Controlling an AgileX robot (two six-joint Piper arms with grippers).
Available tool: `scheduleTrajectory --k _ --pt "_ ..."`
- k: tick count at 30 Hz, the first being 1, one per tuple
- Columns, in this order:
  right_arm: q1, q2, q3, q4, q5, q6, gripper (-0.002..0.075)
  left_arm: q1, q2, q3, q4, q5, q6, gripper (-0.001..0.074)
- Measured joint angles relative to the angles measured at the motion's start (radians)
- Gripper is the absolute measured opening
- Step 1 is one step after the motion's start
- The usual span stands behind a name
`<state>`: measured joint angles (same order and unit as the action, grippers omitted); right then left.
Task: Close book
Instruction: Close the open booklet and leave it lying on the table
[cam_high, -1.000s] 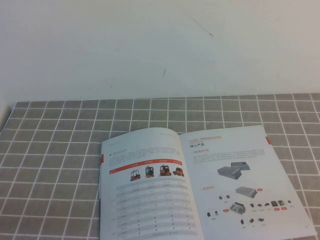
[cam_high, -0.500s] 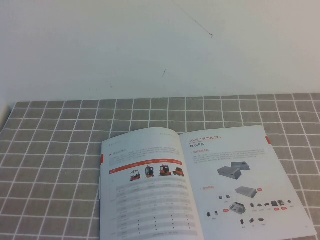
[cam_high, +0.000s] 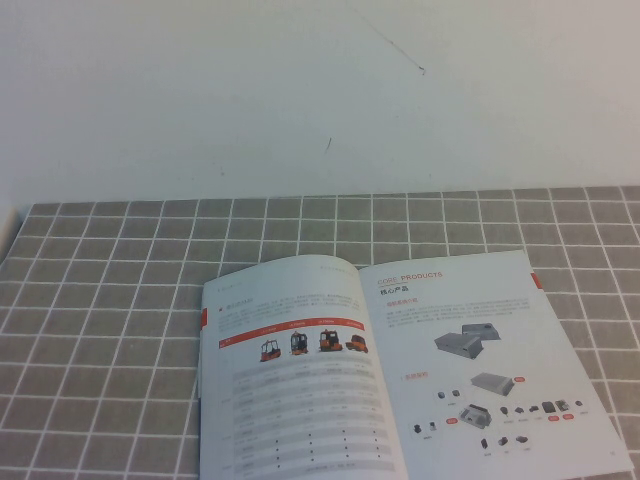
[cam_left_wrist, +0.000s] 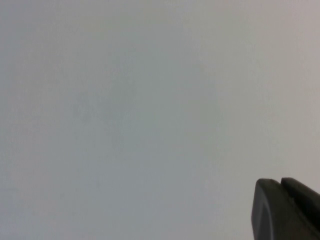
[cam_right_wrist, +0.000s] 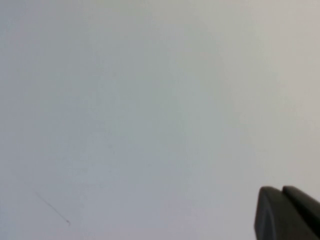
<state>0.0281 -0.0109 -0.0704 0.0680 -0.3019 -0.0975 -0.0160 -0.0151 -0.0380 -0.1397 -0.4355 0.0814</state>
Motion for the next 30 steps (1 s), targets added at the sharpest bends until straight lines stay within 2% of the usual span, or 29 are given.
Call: scheduleTrajectory --k 6,14,17,23,30 --pt "0.0 0.017 -0.206 0.0 0.278 0.0 -0.0001 0.0 0.051 -0.191 -0.009 0.29 0.171 -0.0002" --pt "0.0 0.235 -0.471 0.025 0.616 -0.002 -0.0001 0.0 0.294 -0.37 -0.011 0.426 0.195 -0.0002" --pt "0.0 0.343 -0.557 0.056 0.743 -0.047 -0.0001 0.0 0.392 -0.451 -0.032 0.539 0.188 -0.0002" --pt "0.0 0.585 -0.707 0.268 0.97 -0.308 -0.0001 0.0 0.583 -0.575 -0.102 0.785 0.172 -0.0002" --pt "0.0 0.916 -0.83 0.573 1.138 -0.677 -0.0001 0.0 0.764 -0.592 -0.291 0.886 0.185 -0.0002"
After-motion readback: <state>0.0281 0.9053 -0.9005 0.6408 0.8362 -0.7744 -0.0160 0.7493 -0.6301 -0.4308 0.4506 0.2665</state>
